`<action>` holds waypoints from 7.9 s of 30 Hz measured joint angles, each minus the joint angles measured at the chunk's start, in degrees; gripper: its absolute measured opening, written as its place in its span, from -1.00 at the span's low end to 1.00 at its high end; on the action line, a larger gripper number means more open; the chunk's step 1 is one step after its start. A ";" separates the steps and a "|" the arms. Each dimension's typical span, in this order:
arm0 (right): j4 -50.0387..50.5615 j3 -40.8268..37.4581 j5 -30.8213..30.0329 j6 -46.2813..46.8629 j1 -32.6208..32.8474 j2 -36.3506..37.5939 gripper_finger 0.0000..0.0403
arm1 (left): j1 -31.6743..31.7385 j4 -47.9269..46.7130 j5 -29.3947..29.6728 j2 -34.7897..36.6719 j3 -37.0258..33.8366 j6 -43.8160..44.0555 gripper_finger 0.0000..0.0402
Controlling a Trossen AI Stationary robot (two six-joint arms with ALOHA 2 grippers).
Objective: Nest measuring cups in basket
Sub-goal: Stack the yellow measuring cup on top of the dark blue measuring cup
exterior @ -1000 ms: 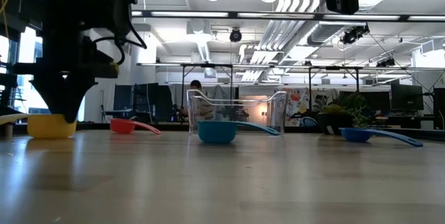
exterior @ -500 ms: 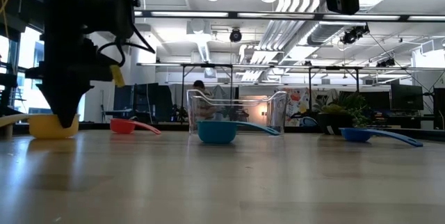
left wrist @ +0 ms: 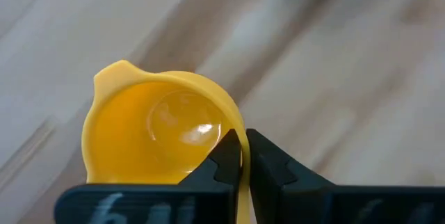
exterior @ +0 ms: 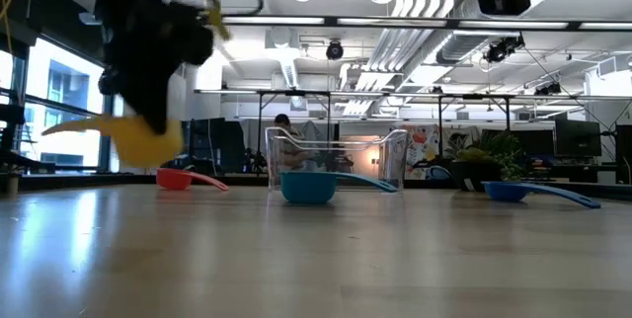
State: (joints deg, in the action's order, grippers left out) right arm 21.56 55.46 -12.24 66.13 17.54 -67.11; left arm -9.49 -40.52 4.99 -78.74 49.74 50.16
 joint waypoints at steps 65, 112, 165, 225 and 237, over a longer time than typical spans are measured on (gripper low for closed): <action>-23.31 -0.02 -14.72 5.44 7.15 -7.65 -0.67 | -18.22 14.54 -1.87 -22.51 18.07 -32.04 -0.96; -20.48 -0.02 -13.66 4.33 7.13 -7.58 -0.67 | -15.20 10.66 -21.03 -28.09 21.54 -23.50 -0.47; -19.21 0.00 -11.33 2.42 7.24 -7.58 -0.67 | -16.14 -8.20 -5.83 -27.83 19.52 -20.46 -0.47; -18.43 15.90 -12.22 -15.72 7.49 -8.99 -0.67 | -14.53 -2.81 -0.79 3.15 20.04 -6.94 -0.47; 13.08 34.62 -9.41 0.21 5.64 -22.91 -0.67 | -14.04 -17.04 6.10 13.76 20.00 -6.33 -0.47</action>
State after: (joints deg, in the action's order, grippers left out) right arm 34.65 90.09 -21.65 66.34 23.17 -90.02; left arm -23.53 -57.56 11.10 -64.98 69.73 43.83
